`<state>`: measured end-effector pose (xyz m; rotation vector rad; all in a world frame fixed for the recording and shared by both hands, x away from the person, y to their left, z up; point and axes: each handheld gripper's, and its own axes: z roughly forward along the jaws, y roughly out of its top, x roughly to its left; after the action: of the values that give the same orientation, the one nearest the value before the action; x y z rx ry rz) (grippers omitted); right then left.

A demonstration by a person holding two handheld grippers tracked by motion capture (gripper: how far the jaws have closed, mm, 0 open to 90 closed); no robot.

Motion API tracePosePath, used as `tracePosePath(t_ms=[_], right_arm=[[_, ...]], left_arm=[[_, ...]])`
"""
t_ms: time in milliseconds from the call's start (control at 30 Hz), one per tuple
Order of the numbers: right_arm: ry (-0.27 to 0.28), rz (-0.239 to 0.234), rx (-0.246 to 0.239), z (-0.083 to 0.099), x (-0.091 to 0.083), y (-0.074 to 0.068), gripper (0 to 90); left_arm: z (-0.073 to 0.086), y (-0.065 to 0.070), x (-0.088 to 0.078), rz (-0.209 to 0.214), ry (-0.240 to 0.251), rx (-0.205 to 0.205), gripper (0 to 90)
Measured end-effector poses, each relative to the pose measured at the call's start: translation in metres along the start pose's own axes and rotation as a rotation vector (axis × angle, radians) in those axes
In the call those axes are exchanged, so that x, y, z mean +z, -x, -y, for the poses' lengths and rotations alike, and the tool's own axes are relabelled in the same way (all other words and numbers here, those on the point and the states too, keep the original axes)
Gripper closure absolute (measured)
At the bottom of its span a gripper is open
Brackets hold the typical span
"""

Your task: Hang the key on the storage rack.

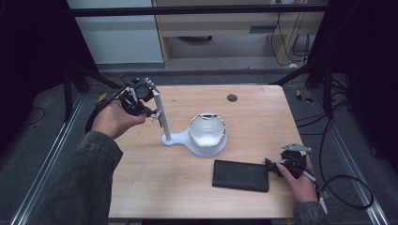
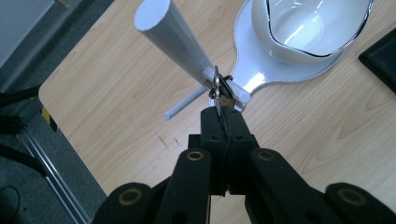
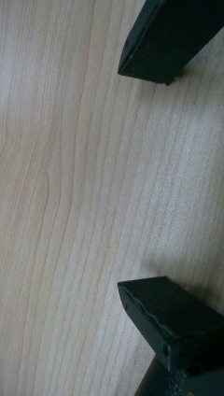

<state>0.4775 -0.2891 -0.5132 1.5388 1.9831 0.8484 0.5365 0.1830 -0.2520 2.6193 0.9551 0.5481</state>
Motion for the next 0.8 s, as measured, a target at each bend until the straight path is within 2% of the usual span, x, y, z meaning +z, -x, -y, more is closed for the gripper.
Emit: tracePosePath(t_ms=[200,267,400,467,600,800], right_arm=[[-0.003,-0.001,0.0,0.0,0.0,0.0,0.7],[-0.004,-0.001,-0.002,0.0,0.0,0.0,0.7],[-0.003,-0.001,-0.002,0.0,0.0,0.0,0.7],[-0.003,0.0,0.0,0.0,0.0,0.0,0.7],[-0.003,-0.001,0.0,0.0,0.0,0.0,0.7],[-0.004,-0.002,0.001,0.0,0.0,0.0,0.7]], left_arm=[[0.012,0.0,-0.009,-0.01,0.068,-0.005,87.3],[0.015,0.001,-0.013,-0.028,0.091,-0.003,86.6],[0.024,0.005,-0.018,-0.013,0.135,0.003,85.0],[0.029,0.009,-0.018,0.005,0.153,0.006,84.8],[0.033,0.017,-0.02,0.01,0.175,0.026,84.3],[0.04,0.039,-0.021,0.041,0.215,0.072,82.8]])
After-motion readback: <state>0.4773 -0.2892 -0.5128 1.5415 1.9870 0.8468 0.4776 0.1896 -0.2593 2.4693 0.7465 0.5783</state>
